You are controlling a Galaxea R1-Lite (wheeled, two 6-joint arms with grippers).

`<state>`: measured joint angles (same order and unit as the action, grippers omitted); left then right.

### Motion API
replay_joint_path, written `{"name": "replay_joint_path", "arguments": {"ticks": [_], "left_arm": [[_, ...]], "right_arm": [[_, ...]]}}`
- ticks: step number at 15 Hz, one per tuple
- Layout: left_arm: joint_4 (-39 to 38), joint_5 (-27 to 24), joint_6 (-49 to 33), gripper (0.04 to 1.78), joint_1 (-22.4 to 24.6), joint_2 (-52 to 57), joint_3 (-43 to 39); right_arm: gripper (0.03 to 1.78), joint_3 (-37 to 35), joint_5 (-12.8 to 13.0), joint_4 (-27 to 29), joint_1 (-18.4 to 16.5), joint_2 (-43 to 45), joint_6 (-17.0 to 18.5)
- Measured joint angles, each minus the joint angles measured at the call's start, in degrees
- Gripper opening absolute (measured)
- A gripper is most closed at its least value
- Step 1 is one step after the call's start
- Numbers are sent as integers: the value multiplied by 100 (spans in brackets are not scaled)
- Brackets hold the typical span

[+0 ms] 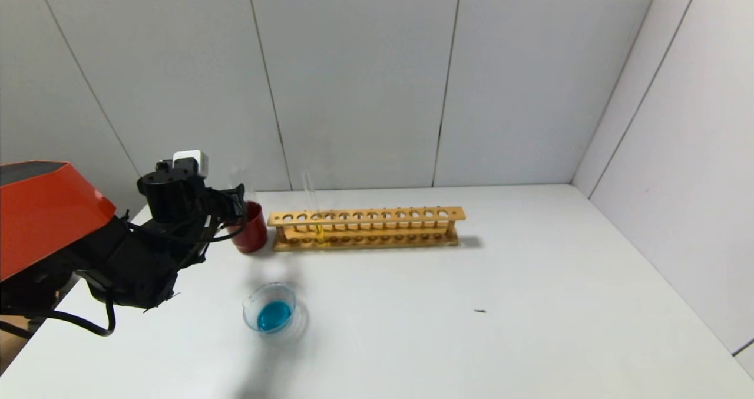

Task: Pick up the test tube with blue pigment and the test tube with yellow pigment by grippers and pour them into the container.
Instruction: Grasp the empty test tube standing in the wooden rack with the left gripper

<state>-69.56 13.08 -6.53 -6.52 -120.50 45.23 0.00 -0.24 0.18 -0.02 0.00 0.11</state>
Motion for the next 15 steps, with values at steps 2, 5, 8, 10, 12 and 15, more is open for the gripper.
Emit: {"name": "replay_joint_path", "arguments": {"ticks": [2,5,8,10,12,15], "left_arm": [[10,9,17,139,5,28,2],[106,1,83,168,-6,197,5],[435,-7,373,175,-17,579,-20],[873,-7,601,175,-128,968,-30],[1546,-10,744,175,-441,1496,-28],[2956,-79,790,175,-1263,2293,17]], "right_arm": [[175,0,2,0,0,0,0],[175,0,2,0,0,0,-1],[175,0,2,0,0,0,-1],[175,0,0,0,0,0,0],[175,0,2,0,0,0,0],[175,0,2,0,0,0,0]]}}
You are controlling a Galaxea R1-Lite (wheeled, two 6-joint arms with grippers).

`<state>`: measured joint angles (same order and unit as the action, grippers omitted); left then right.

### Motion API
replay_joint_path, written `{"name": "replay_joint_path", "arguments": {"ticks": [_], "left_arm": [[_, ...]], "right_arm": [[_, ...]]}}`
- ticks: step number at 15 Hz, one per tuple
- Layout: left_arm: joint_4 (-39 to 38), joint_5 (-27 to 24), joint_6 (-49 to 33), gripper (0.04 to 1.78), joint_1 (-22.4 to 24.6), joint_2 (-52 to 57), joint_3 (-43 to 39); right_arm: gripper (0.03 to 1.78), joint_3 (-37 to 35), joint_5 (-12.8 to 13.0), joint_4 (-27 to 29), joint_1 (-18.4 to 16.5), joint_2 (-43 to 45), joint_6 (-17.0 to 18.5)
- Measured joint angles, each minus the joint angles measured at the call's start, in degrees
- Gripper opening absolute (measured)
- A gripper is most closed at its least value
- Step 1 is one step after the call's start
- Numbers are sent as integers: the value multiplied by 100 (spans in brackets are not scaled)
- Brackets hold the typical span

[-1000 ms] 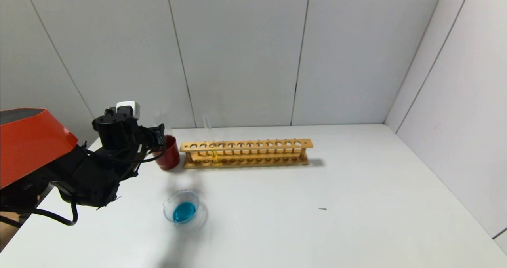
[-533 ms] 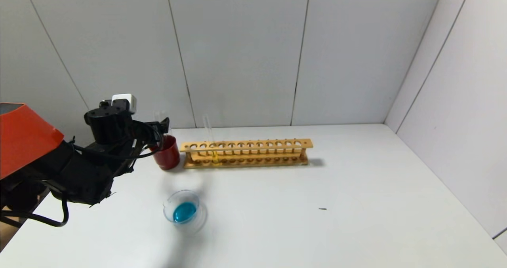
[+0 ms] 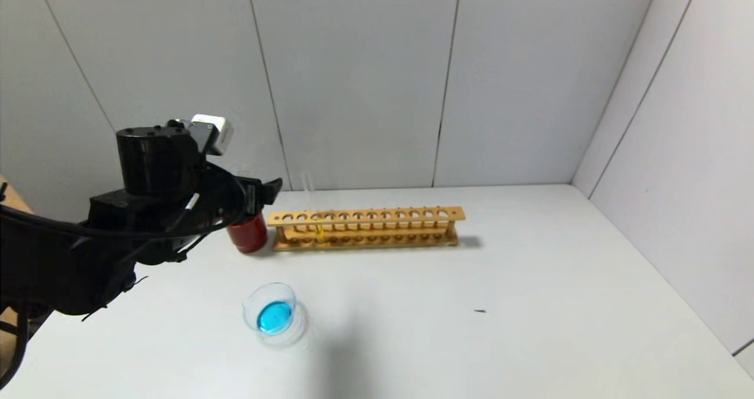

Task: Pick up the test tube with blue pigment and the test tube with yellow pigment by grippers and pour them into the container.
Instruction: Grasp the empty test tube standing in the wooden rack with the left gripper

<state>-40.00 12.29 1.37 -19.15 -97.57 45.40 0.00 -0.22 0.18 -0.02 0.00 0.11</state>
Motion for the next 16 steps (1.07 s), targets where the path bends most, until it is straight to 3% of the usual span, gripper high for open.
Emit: {"name": "replay_joint_path", "arguments": {"ticks": [5,12,16], "left_arm": [[306,-797,-274,175,-444,350,-122],[12,-859,-642,175,-461,-441,112],[-212,-863,-668,175,-249,-1287,818]], "right_arm": [[175,0,0,0,2,0,0],[175,0,0,0,-2,0,-1],[175,0,-2,0,0,0,0]]}}
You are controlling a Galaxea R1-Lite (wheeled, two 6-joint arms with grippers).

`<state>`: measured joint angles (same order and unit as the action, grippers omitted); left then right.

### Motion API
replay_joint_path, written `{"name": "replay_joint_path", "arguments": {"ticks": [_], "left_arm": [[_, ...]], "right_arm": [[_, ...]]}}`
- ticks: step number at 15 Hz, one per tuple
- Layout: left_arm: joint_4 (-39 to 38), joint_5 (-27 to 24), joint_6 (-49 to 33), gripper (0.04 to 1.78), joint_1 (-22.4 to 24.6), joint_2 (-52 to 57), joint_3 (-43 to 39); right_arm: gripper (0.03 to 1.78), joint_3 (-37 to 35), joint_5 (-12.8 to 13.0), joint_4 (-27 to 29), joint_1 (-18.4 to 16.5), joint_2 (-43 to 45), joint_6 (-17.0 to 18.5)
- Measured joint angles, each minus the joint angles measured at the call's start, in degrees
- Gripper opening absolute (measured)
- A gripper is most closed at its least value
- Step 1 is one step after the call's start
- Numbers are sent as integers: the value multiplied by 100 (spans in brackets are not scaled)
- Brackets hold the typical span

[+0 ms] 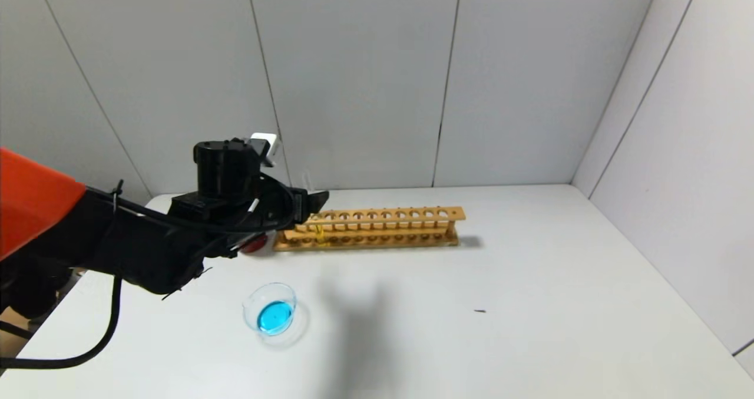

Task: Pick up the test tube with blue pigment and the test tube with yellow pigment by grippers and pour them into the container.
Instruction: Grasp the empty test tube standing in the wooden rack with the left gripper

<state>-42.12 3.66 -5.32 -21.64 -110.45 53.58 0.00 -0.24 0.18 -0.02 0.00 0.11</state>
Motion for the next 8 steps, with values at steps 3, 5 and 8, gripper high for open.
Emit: {"name": "replay_joint_path", "arguments": {"ticks": [3,5,8], "left_arm": [[54,-2,2,175,238,-529,610],[63,-11,0,175,279,-761,806],[111,-66,6,167,301,-953,1009]], "right_arm": [[175,0,0,0,0,0,-1],[175,0,2,0,0,0,-1],[175,0,2,0,0,0,0]]}}
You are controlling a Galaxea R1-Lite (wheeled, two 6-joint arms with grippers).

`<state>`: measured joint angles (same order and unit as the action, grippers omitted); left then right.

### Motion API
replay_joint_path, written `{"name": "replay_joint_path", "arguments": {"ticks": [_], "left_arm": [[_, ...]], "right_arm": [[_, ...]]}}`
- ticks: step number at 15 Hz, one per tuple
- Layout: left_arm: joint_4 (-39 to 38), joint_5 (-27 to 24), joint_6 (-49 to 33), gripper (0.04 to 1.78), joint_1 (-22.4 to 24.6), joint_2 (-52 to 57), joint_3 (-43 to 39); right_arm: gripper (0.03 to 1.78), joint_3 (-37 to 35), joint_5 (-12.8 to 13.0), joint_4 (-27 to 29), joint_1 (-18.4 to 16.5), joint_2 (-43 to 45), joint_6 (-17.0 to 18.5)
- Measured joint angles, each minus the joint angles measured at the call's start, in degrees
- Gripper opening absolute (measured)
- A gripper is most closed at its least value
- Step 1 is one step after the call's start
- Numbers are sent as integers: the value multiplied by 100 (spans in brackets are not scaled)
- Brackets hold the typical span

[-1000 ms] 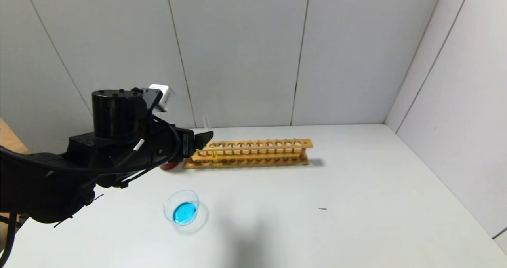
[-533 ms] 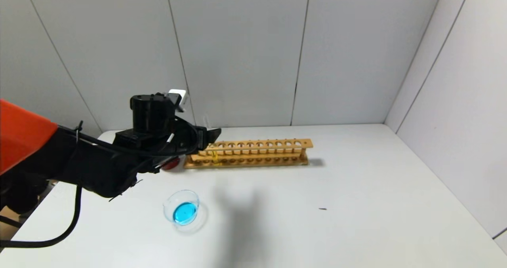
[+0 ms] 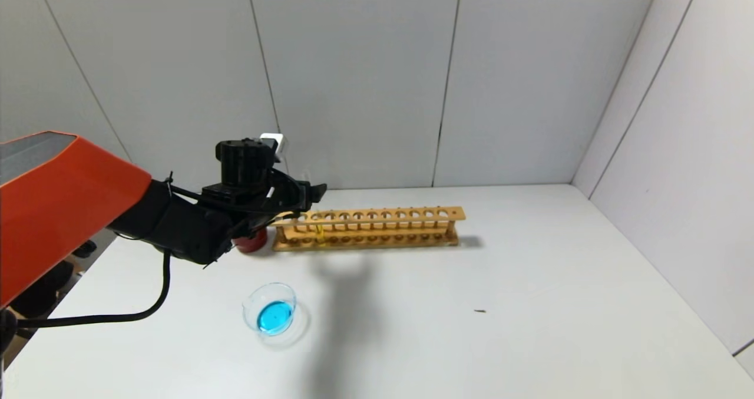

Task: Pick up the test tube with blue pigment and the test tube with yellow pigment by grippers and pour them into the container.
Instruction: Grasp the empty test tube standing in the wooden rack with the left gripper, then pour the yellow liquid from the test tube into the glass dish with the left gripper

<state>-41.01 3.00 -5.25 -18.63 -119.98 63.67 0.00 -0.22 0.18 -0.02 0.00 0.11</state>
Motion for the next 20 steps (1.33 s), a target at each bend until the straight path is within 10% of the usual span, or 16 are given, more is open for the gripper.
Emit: {"name": "replay_joint_path", "arguments": {"ticks": [9,20], "left_arm": [[-5,-146,11,37,-61,-119,123],[-15,-140,7,30,-124,-140,195]], "right_arm": [[175,0,0,0,0,0,-1],[175,0,-2,0,2,0,0]]}}
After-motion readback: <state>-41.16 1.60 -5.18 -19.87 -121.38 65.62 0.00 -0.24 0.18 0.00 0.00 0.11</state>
